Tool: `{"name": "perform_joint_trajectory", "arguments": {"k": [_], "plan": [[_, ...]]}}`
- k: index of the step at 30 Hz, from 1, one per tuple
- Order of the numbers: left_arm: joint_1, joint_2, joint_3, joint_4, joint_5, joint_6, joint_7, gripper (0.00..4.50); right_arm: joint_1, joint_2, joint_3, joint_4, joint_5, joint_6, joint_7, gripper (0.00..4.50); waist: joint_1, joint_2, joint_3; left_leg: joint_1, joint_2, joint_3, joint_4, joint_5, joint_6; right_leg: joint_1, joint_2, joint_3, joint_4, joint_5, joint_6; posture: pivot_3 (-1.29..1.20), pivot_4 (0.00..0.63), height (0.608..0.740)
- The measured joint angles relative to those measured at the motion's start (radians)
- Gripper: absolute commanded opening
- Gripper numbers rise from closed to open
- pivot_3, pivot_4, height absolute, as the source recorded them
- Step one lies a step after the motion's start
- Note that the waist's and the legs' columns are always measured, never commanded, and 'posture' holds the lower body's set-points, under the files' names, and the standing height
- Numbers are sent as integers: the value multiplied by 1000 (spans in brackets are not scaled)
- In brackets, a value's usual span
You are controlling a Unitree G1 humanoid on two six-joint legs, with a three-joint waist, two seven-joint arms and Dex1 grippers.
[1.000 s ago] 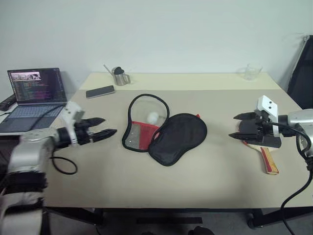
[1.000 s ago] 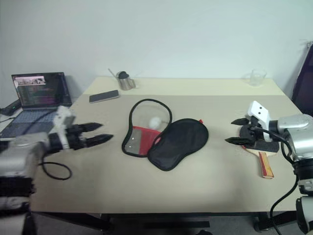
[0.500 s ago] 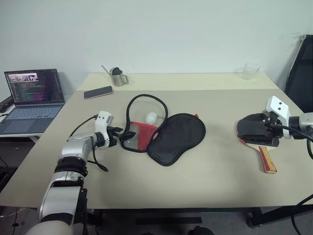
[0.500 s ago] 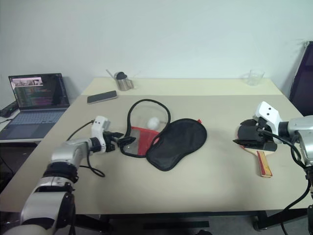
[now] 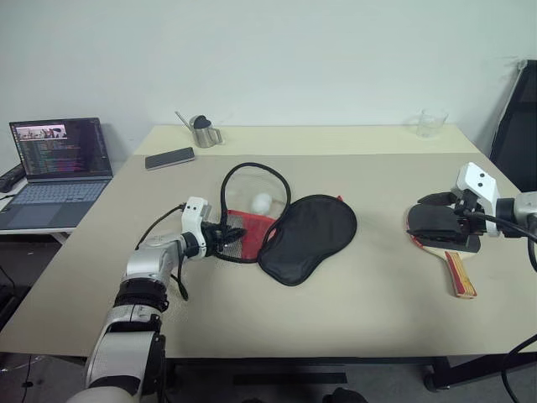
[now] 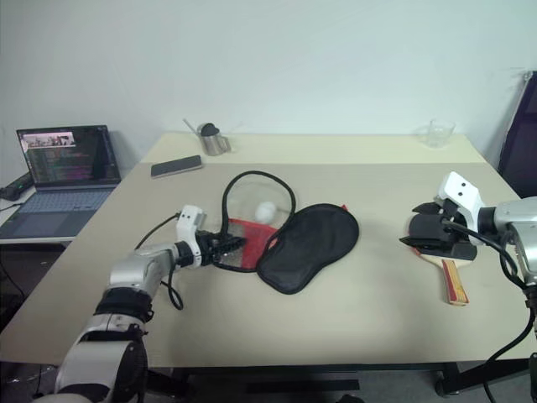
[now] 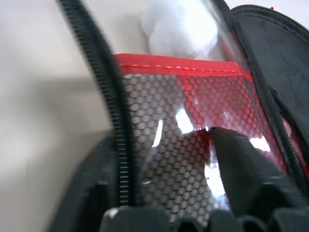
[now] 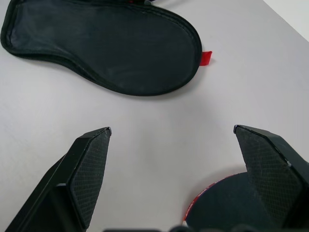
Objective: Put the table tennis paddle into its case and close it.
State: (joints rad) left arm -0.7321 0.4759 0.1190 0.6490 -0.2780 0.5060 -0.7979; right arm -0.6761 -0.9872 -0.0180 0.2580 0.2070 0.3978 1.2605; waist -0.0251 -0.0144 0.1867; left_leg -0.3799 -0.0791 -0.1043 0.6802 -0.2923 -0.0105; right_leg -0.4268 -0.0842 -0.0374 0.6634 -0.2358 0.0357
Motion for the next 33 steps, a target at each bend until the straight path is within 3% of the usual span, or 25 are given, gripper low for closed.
{"name": "perform_joint_trajectory", "arguments": {"k": [5,14,33], "plan": [[75,-10,50,-160,-40,59,77,38,0,-1,0,-2,4,0,-9,4500,1,0,0,0,0,0,0,0,0,0,0,0,0,0,0,0,150,740],[169,-90,122,-307,-77,62,241,38,35,-1,-3,-35,13,7,-29,4500,9,0,0,0,0,0,0,0,0,1,0,0,0,0,0,0,150,740],[75,-335,82,-327,-57,25,513,38,76,-19,-42,-87,29,30,-54,4500,32,-1,0,1,0,1,1,0,0,2,0,0,-1,0,0,0,150,740]]}}
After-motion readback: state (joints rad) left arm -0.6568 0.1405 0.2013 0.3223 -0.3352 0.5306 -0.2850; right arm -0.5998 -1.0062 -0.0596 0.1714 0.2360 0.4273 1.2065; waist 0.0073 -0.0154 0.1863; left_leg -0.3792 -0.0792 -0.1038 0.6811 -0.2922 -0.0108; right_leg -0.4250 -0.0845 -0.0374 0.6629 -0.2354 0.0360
